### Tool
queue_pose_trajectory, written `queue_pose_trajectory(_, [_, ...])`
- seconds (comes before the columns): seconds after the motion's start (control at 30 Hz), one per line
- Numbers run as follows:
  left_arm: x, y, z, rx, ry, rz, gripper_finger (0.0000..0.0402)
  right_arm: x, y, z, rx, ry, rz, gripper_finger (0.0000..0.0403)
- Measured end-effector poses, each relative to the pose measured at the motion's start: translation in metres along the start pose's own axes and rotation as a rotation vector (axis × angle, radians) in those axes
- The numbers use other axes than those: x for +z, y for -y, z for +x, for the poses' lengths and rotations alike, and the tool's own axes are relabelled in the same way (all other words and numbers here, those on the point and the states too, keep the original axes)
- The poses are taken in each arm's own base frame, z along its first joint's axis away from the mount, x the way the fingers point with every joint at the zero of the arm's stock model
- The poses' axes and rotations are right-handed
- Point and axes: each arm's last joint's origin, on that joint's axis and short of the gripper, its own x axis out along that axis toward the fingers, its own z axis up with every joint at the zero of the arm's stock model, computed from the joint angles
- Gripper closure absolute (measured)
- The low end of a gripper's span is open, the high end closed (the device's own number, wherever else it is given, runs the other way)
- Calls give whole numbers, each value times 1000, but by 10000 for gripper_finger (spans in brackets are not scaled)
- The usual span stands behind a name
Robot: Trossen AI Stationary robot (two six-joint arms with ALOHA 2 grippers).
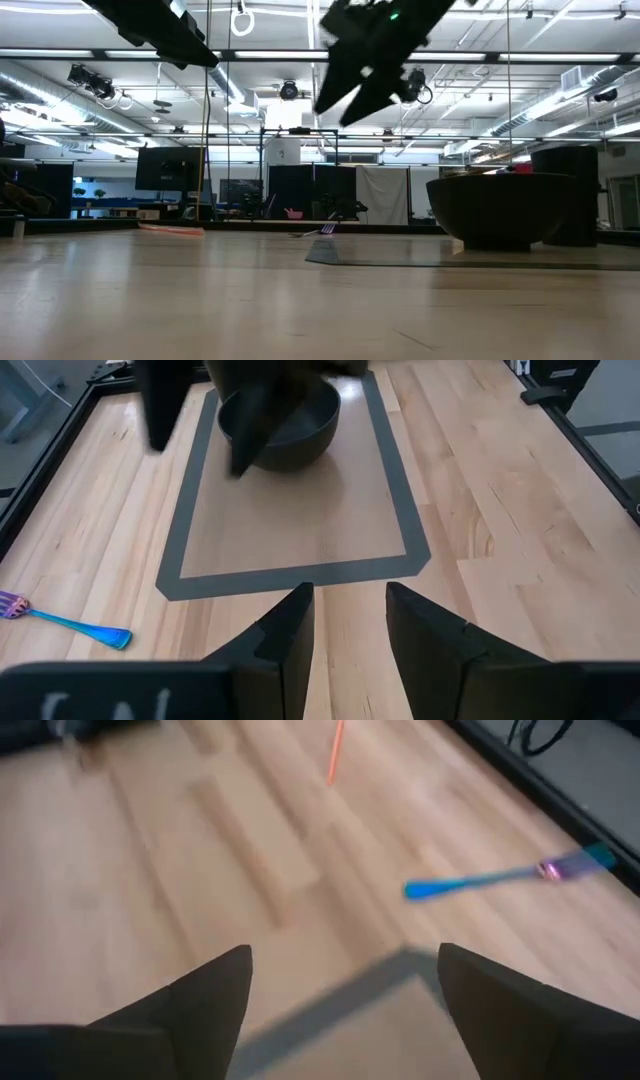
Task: Pick & Place Utensil
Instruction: Put the blue fork into the black bowl
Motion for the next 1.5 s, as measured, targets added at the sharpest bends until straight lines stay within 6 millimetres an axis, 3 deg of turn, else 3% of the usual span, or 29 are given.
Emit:
queue_pose_trajectory(0.2, [0, 0, 0, 0, 0, 0, 271, 18, 15, 18, 50, 77, 14, 96])
queue_pose_trajectory(0.6, [4, 0, 0, 2, 41, 21, 271, 34, 21, 19, 63, 209, -85, 108])
queue_pose_trajectory(0.9, [11, 0, -1, 5, 112, 53, 271, 35, 27, 24, 30, 246, -92, 108])
queue_pose_trajectory(1.07, [20, 0, -2, -2, 203, -115, 271, 37, 42, 29, -51, 237, 23, 108])
queue_pose_trajectory(1.17, [24, 0, -3, -36, 240, -195, 271, 36, 55, 43, -84, 213, 77, 108])
queue_pose_trajectory(1.3, [24, 0, -3, -32, 246, -139, 271, 35, 69, 74, -117, 147, 116, 108])
queue_pose_trajectory(1.5, [25, -3, -3, 79, 256, -145, 271, 44, 68, 123, -154, -4, 98, 108])
